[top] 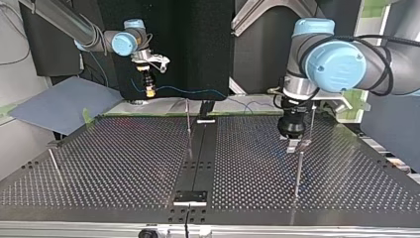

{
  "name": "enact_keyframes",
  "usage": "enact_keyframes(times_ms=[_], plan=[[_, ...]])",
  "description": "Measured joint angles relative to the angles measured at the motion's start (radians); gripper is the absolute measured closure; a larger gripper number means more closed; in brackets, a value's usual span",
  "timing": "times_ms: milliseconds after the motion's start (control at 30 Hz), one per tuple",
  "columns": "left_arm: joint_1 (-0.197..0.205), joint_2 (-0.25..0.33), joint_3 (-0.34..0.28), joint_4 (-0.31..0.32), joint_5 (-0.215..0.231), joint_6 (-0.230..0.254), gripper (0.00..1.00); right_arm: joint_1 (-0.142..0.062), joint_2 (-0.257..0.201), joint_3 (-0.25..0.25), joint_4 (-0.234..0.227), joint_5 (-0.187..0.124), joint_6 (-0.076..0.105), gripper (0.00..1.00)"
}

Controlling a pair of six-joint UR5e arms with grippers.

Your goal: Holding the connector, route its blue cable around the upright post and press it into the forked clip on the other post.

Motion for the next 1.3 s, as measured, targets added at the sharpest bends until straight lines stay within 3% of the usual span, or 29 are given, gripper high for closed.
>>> enact_keyframes(times_ms=[333,533,800,933,1300], plan=[[-0.020,-0.077,-0.009,0.087,-0.080,0.087,0.00,0.003,0.000,0.000,-0.001,0.000,0.000,1.00],[-0.033,-0.084,-0.010,0.140,-0.055,0.136,0.00,0.005,0.000,0.000,-0.001,0.001,0.000,1.00],[-0.049,-0.085,-0.013,0.205,-0.043,0.156,0.00,0.005,0.000,0.000,0.000,0.001,0.000,1.00],[-0.053,-0.097,-0.023,0.234,-0.068,0.171,0.00,0.005,0.000,0.000,0.002,0.001,0.000,1.00],[-0.074,-0.172,-0.038,0.235,-0.153,0.250,0.00,0.005,0.000,0.000,0.004,0.000,0.000,1.00]])
